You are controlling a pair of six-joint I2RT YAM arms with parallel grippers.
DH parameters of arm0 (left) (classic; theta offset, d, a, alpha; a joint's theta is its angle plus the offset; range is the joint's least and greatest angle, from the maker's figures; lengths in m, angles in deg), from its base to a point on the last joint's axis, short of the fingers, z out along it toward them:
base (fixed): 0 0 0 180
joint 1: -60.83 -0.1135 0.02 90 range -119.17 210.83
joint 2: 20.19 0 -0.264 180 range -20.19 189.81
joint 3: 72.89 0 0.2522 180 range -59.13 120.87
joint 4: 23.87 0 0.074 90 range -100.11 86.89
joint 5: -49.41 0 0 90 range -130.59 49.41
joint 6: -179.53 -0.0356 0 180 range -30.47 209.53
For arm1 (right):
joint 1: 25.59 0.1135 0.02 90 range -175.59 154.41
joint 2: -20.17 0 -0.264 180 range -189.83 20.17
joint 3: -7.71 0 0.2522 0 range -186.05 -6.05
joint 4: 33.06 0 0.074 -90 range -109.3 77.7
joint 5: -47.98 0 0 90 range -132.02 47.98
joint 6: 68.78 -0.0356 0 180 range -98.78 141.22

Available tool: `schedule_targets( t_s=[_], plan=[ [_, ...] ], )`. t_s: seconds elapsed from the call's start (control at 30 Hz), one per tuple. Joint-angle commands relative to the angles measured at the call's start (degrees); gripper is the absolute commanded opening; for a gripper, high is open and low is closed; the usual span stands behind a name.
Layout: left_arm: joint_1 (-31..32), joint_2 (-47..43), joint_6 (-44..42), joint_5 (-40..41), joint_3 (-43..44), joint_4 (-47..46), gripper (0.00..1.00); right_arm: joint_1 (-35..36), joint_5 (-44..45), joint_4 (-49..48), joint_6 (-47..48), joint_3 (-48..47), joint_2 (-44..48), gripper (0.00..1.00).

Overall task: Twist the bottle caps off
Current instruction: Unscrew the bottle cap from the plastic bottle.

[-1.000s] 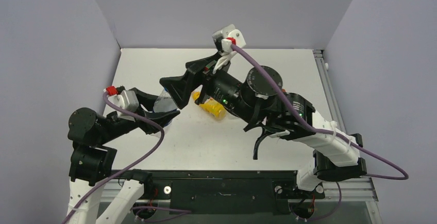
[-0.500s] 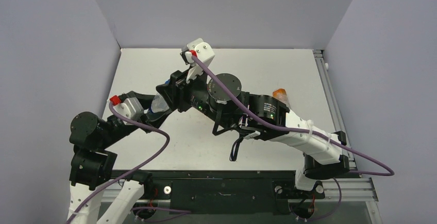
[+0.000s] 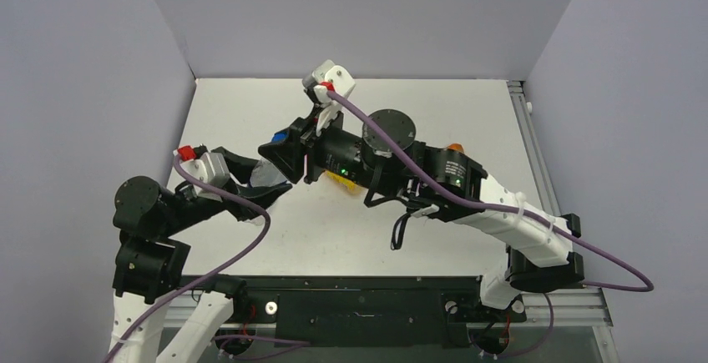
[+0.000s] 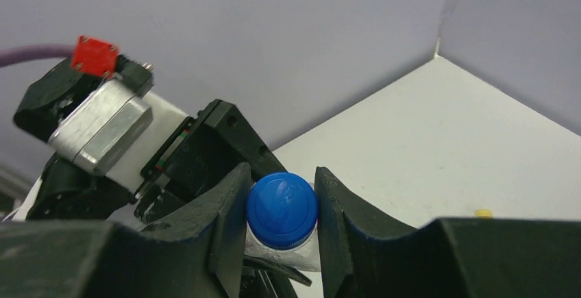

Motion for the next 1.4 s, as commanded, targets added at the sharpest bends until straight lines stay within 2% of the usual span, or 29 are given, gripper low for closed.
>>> schedule_targets(
  t_s=[0.0,0.03,0.07,0.1,0.2,0.23,0.4,0.47,0.5,0.53,0.57,0.6,0.63,0.67,0.77,0.83,1.0,1.27,1.33,1.37],
  plan=[
    [-0.11,2.98,16.58,-10.88,4.13,-3.20,0.14,-3.42,-24.61,-5.35,3.84,1.87,6.85,0.00],
    [-0.11,3.43,18.91,-12.68,4.71,-5.06,0.15,-4.42,-31.88,-5.80,3.82,2.32,7.90,0.00],
    [-0.11,4.19,24.43,-16.51,4.66,-6.73,0.15,-4.83,-35.24,-7.31,3.76,3.52,8.40,0.00],
    [-0.11,4.43,27.41,-18.35,4.05,-11.63,0.15,-5.29,-40.56,-8.28,3.56,4.38,9.57,0.00],
    [-0.07,5.06,44.59,-24.65,1.04,-25.85,0.14,-5.73,-48.45,-13.15,2.35,8.82,12.01,0.00],
    [-0.09,5.18,46.50,-25.27,0.18,-29.57,0.14,-5.78,-50.15,-13.66,2.23,9.76,12.21,0.00],
    [-0.04,6.13,48.47,-26.90,0.07,-30.21,0.13,-5.88,-48.81,-12.35,3.25,10.04,12.52,0.02],
    [-0.07,5.98,46.52,-26.43,0.49,-29.49,0.13,-5.54,-41.54,-10.83,3.88,9.85,12.87,0.21],
    [-0.10,5.70,44.38,-25.09,0.97,-25.87,0.13,-5.17,-31.76,-10.32,3.83,10.08,13.08,0.42],
    [-0.11,5.63,37.46,-24.04,2.64,-22.23,0.13,-4.33,-21.74,-10.18,3.96,10.21,13.50,0.63],
    [-0.07,5.40,33.22,-21.28,3.67,-13.49,0.13,-3.69,-16.81,-10.01,3.96,10.19,13.58,0.70],
    [-0.09,5.25,25.24,-19.99,5.12,-7.17,0.13,-2.57,-8.95,-9.93,3.79,10.18,13.58,0.76],
    [-0.09,4.88,18.48,-15.66,5.48,-5.11,0.13,-1.84,-6.11,-9.90,3.79,9.95,13.48,0.78],
    [-0.10,4.65,15.38,-13.75,5.99,-1.23,0.13,-0.09,0.38,-9.88,3.86,9.75,12.92,0.79],
    [-0.07,2.79,3.47,-4.58,5.40,1.98,0.12,2.92,8.23,-6.45,4.13,5.12,8.83,0.80],
    [-0.10,1.67,-1.20,-0.47,4.41,2.39,0.12,3.99,11.50,-2.61,3.62,-0.19,4.99,0.81],
    [-0.07,-0.37,-4.74,3.82,2.31,1.38,0.12,4.54,14.61,2.67,2.31,-9.15,-1.67,0.78],
    [-0.09,-1.51,-6.09,4.90,1.11,1.55,0.12,4.27,12.42,1.29,0.75,-9.16,-3.41,0.56],
    [-0.05,-1.50,-6.05,5.12,1.18,1.61,0.12,4.18,11.91,0.32,0.73,-8.07,-2.70,0.48],
    [-0.04,-1.49,-5.99,5.12,1.29,1.61,0.12,4.19,11.64,0.11,0.67,-7.47,-2.28,0.40]
  ],
)
